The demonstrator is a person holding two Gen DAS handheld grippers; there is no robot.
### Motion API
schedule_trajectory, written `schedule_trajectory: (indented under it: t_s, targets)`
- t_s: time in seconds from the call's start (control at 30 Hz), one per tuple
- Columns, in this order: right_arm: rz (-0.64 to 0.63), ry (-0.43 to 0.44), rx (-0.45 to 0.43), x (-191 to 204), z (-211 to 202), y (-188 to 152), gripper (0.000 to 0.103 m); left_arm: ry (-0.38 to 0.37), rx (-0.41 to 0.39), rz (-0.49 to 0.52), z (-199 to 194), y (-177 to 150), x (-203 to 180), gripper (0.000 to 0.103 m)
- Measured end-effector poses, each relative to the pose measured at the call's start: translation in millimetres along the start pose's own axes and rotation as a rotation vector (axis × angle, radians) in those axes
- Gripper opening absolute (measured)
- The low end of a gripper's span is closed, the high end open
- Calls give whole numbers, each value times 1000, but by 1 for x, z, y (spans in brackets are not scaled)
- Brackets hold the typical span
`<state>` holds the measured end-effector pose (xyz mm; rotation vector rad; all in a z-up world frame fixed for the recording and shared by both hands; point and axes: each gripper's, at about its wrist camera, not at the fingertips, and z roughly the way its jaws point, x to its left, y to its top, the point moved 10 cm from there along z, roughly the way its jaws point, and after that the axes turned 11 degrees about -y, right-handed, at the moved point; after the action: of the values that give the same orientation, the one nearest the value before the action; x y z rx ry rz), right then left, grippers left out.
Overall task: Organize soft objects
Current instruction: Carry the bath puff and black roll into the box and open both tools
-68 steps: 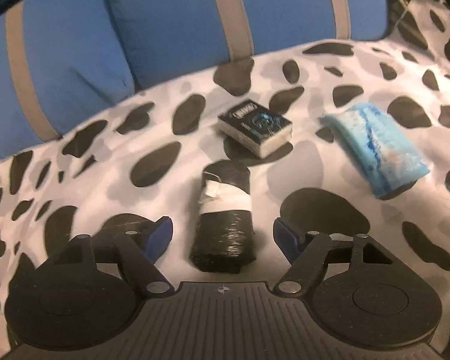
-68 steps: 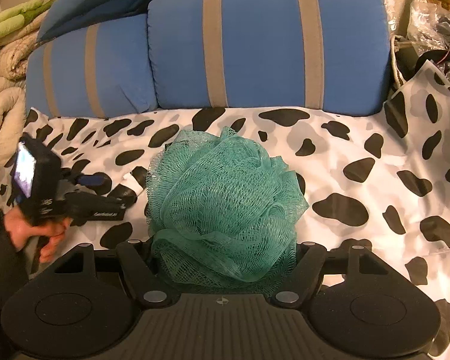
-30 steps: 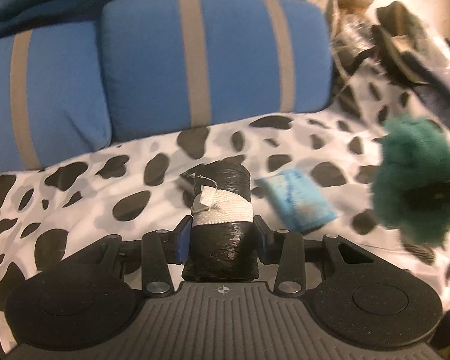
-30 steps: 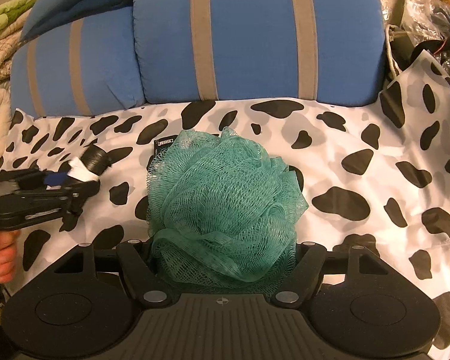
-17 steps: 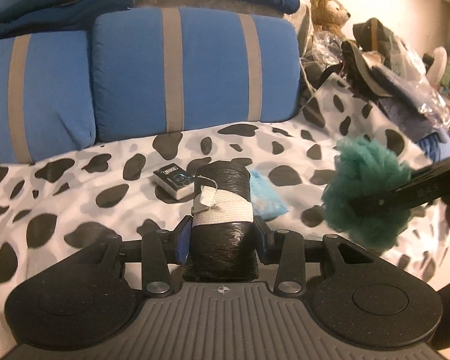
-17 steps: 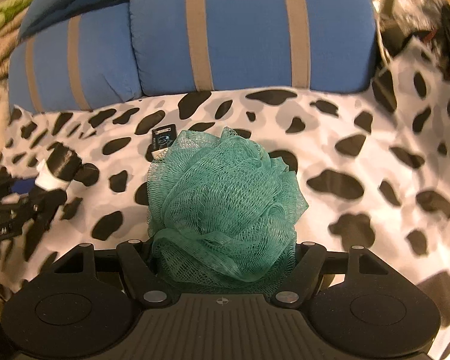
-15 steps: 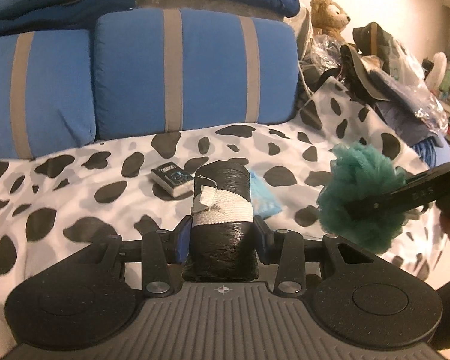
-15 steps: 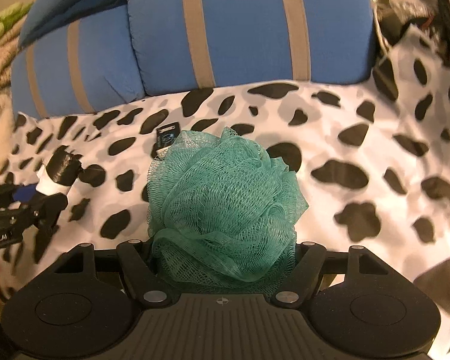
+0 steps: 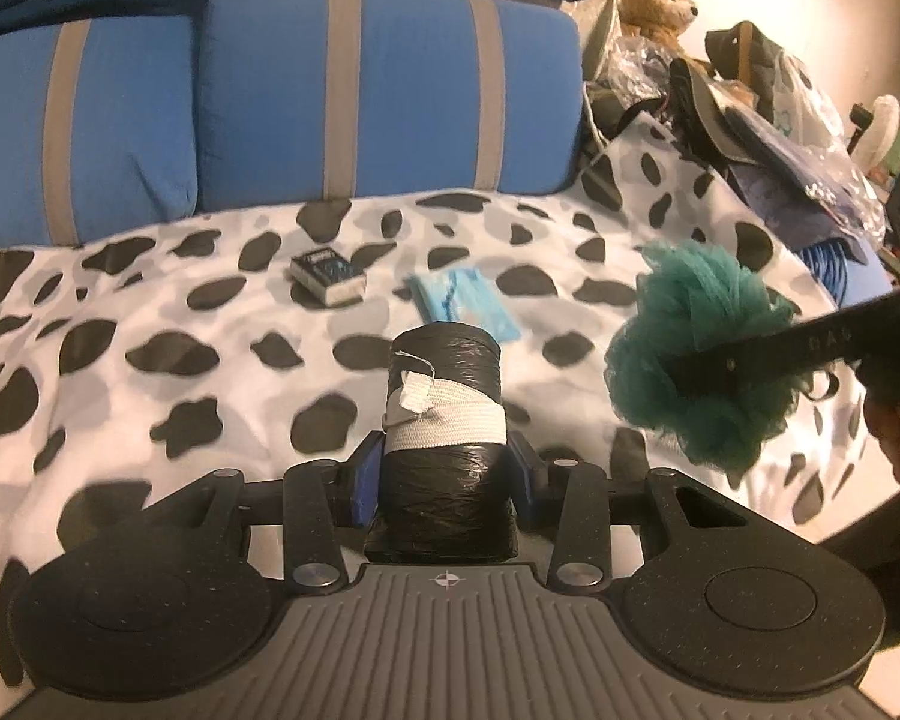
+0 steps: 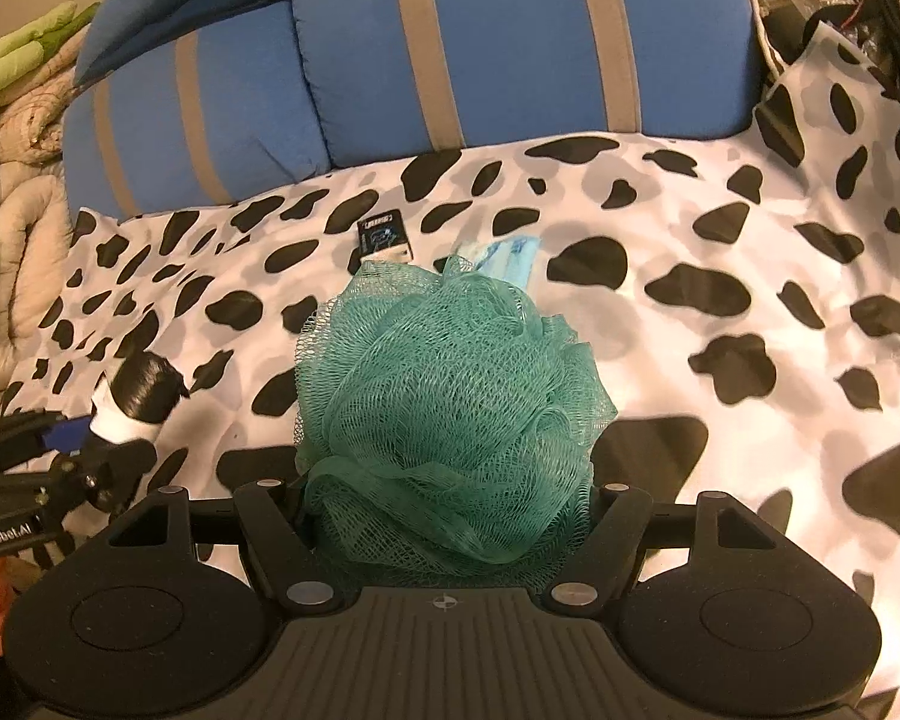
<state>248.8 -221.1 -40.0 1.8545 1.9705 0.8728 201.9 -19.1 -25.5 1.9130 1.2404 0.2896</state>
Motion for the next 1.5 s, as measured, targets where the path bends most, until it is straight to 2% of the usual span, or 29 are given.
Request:
schedule_trajectory:
  t_s: [0.5,0.7,1.0,1.2,1.5]
  targets:
    - [-16,55,14,20,-28,-36,73,45,94,-109,-22,-53,-10,41]
    - [-30,74,24,28,-40,-55,73,73,104,-149,-34,-67,-15,41]
    - [-80,118,64,50,-54,-85,73,68,147,-212,-49,-90,-28,41]
    - [-120,119,122,64,-56,-110,73,55,210,-252,-52,-108,-36,41]
    - [-248,124,231,96,-55,-153,74,48,285,-321,-53,-126,-36,41]
